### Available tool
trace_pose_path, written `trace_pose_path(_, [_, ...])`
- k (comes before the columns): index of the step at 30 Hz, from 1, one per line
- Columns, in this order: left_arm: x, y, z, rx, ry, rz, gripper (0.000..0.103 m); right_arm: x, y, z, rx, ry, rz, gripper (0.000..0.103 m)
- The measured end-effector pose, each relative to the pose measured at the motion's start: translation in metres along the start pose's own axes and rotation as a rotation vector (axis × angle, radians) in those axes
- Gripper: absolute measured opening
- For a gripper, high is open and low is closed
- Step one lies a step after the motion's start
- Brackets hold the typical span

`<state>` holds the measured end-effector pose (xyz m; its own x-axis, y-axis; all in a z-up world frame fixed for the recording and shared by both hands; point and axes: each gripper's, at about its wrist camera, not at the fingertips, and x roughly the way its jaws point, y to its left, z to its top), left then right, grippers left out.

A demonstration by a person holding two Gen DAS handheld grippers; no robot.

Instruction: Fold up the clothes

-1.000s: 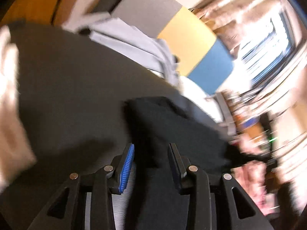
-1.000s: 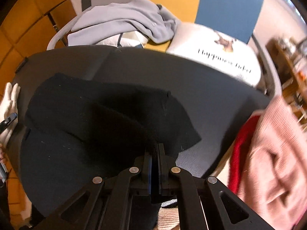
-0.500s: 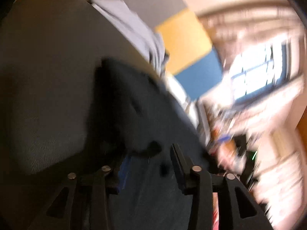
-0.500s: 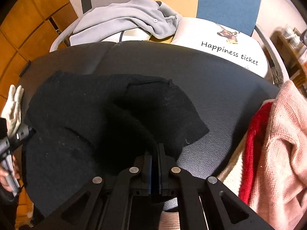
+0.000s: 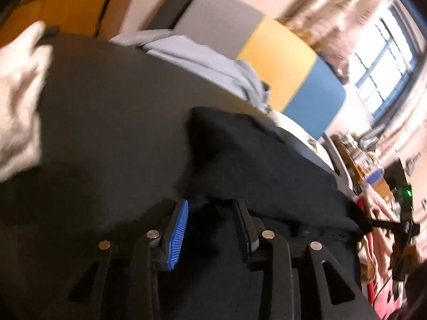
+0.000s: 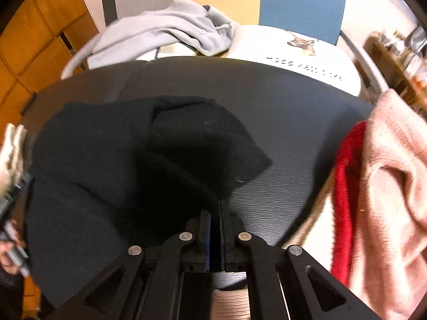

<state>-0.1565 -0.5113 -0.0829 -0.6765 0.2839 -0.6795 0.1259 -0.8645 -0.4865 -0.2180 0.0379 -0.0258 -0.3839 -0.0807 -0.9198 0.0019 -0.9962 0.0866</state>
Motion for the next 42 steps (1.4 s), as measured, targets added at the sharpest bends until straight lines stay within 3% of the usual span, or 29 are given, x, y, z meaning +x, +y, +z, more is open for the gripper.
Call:
trace_pose_path(5, [-0.025,-0.002,0.009,-0.04,-0.027,-0.093,0.036,-0.013,-0.014,0.002,0.068,-0.058,0.088,0.006])
trace_pose_path(8, [-0.026,-0.031,0.025,0.038,-0.051,-0.114,0.039,-0.007,-0.026,0.004,0.101,-0.041,0.079,0.012])
trace_pose_path(14, [0.01,-0.083,0.043,0.193,0.016,-0.071,0.041,-0.014,-0.043,-0.02,0.204,-0.089,0.17,0.02])
trace_pose_path(16, [0.024,-0.089,0.04,0.226,0.057,-0.02,0.041,-0.012,-0.055,-0.029,0.248,-0.089,0.202,0.042])
trace_pose_path(18, [0.027,-0.094,0.035,0.274,0.065,-0.002,0.041,-0.002,-0.063,-0.037,0.301,-0.077,0.249,0.048])
trace_pose_path(21, [0.028,-0.097,0.029,0.346,0.077,0.036,0.041,0.015,-0.064,-0.04,0.351,-0.082,0.326,0.048])
trace_pose_path(25, [0.039,-0.091,0.025,0.405,0.11,0.105,0.041,0.013,-0.068,-0.039,0.433,-0.192,0.331,0.045])
trace_pose_path(26, [0.04,-0.09,0.023,0.422,0.113,0.128,0.041,0.013,-0.067,-0.036,0.422,-0.19,0.311,0.04])
trace_pose_path(27, [0.039,-0.09,0.022,0.431,0.11,0.141,0.041,0.013,-0.065,-0.033,0.411,-0.188,0.29,0.023])
trace_pose_path(28, [0.038,-0.089,0.021,0.44,0.108,0.154,0.041,0.014,-0.061,-0.03,0.383,-0.169,0.239,0.017])
trace_pose_path(30, [0.039,-0.09,0.021,0.455,0.103,0.171,0.041,0.009,-0.05,-0.03,0.308,-0.15,0.087,0.017])
trace_pose_path(31, [0.041,-0.093,0.024,0.459,0.103,0.169,0.041,0.002,-0.042,-0.03,0.269,-0.169,0.064,0.016])
trace_pose_path(33, [0.047,-0.097,0.028,0.467,0.101,0.166,0.041,-0.014,-0.018,-0.031,0.173,-0.233,0.117,0.016])
trace_pose_path(38, [0.06,-0.109,0.04,0.487,0.097,0.157,0.042,-0.001,0.064,-0.015,-0.113,-0.192,0.054,0.016])
trace_pose_path(42, [0.07,-0.119,0.05,0.504,0.094,0.15,0.042,0.029,0.085,0.009,-0.103,-0.168,0.007,0.017])
